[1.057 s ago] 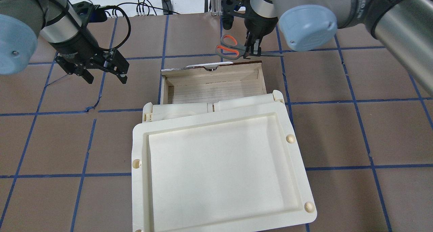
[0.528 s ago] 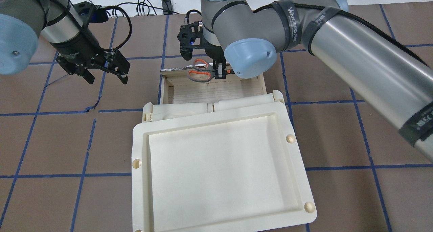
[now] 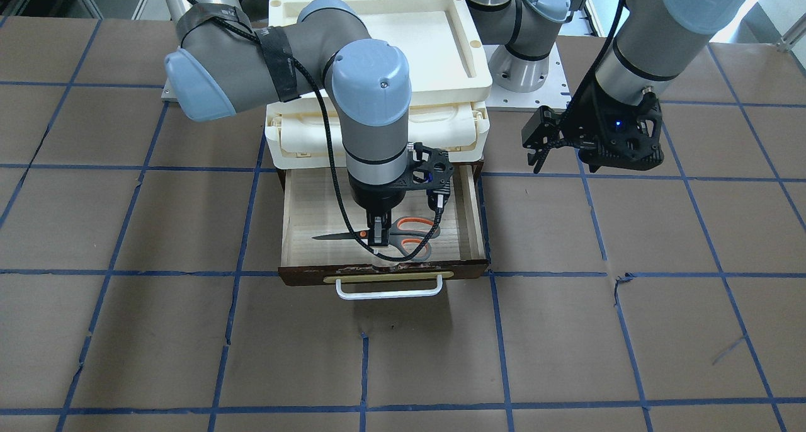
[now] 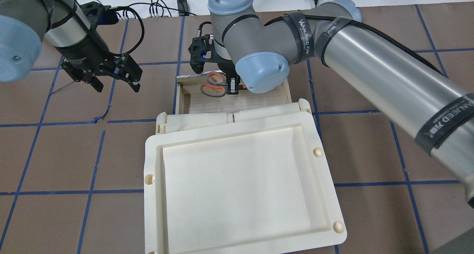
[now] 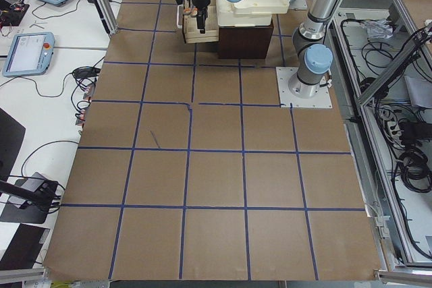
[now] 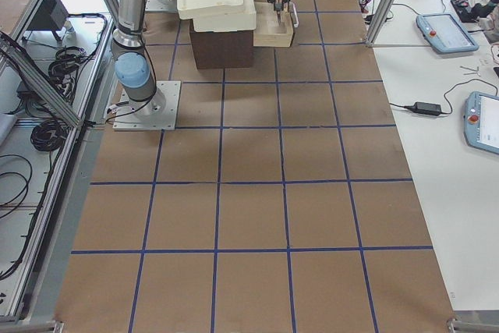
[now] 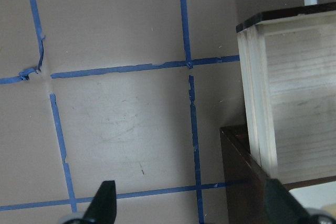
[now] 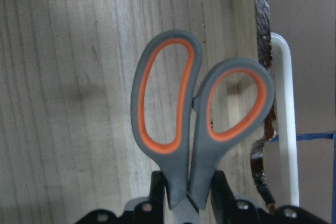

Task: Put scissors in drawer and close it
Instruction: 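Lower the scissors into the drawer with the right gripper and open it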

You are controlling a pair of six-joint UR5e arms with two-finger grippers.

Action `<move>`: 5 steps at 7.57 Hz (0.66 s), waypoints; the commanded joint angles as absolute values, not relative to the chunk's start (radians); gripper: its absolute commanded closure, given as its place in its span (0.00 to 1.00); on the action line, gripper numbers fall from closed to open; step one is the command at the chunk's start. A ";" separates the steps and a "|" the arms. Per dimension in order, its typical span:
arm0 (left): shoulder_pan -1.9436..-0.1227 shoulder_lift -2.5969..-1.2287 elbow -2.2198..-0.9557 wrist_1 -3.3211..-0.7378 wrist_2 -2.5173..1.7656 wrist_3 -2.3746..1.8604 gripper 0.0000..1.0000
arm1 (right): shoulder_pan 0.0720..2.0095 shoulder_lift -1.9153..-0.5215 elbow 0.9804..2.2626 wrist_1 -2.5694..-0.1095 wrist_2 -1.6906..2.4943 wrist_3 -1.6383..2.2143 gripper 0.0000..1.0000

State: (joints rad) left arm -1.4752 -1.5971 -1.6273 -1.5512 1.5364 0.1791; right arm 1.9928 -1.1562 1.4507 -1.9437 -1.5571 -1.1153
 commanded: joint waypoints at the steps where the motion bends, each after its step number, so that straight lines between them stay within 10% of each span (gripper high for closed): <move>1: -1.474 -1.598 -1.628 -1.551 1.536 0.179 0.00 | 2.006 -1.143 1.454 -1.941 -1.563 -1.111 1.00; 5: -1.476 -1.597 -1.628 -1.558 1.536 0.176 0.00 | 2.009 -1.140 1.479 -1.934 -1.582 -1.109 1.00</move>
